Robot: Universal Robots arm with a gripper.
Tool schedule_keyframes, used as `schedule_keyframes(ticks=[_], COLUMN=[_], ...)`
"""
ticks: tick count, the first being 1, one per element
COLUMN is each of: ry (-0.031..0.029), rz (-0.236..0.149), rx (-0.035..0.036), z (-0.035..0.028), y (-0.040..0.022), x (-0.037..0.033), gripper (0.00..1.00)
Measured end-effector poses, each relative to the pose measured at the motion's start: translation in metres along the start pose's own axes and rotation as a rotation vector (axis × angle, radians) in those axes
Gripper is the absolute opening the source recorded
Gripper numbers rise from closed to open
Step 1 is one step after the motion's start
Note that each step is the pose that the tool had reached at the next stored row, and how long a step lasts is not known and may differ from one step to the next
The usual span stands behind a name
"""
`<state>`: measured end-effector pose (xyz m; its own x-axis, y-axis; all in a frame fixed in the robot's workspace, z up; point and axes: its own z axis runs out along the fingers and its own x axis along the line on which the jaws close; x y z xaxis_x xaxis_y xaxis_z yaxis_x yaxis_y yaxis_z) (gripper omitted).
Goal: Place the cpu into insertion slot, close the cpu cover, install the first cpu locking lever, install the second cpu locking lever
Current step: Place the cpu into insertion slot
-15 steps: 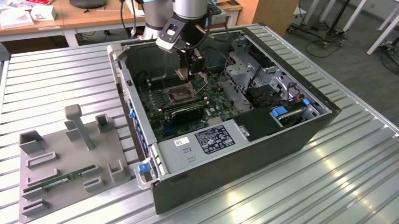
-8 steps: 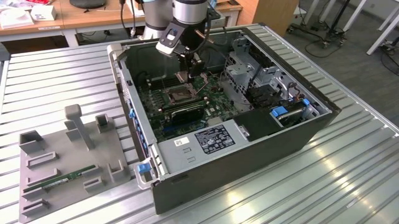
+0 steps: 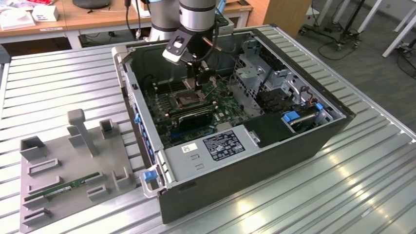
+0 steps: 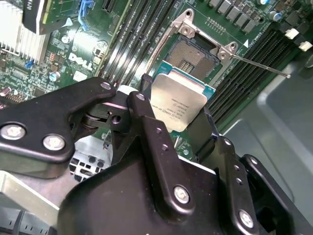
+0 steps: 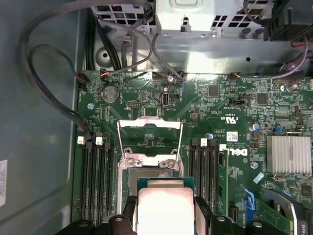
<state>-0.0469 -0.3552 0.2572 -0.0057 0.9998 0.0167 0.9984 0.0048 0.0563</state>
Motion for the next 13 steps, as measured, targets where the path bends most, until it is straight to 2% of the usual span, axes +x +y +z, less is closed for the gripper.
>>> schedule_keyframes(ticks=[5,13], ry=[-0.0003,-0.0005], rz=[0.005,0.010], rx=[0.0007,0.0007], z=[0.0088,0.0193], y=[-0.0006,-0.0038], x=[0.0008,0.0057], gripper=[0.55,0.55])
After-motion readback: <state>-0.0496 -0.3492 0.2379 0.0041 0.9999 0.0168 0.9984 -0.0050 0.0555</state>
